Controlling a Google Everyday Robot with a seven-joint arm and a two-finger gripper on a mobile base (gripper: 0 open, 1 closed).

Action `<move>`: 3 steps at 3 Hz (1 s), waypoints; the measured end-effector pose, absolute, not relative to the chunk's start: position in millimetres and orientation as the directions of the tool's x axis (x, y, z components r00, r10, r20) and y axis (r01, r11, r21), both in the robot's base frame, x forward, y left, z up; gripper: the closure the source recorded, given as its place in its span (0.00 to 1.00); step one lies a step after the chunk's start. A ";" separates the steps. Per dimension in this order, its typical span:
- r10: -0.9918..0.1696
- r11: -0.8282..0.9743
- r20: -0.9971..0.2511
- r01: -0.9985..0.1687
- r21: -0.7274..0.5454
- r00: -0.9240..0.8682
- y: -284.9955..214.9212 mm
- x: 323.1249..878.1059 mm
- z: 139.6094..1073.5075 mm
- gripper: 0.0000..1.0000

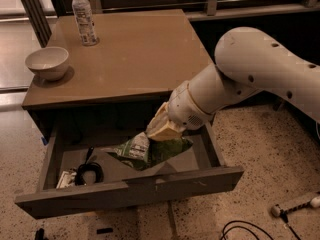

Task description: Place green jalapeno chip bag into top drawer

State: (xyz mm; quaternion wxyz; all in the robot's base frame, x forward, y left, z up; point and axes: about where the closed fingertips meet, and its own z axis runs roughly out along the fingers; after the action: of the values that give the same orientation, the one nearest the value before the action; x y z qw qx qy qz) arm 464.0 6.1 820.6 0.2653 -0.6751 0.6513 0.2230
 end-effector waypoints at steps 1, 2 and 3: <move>-0.739 0.031 -0.673 -0.997 -0.073 0.026 -3.2 474.1 768.1 1.00; -0.739 0.031 -0.673 -0.997 -0.073 0.026 -3.2 474.2 768.0 1.00; -0.750 0.051 -0.660 -0.991 -0.121 0.042 -7.5 481.9 762.1 1.00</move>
Offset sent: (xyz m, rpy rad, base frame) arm 0.0053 -0.0087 -0.0438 0.0266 0.0020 -0.0273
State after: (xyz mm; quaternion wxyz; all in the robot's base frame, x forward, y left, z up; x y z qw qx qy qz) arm 481.9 -7.5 762.1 0.2965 -0.6583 0.6614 0.2033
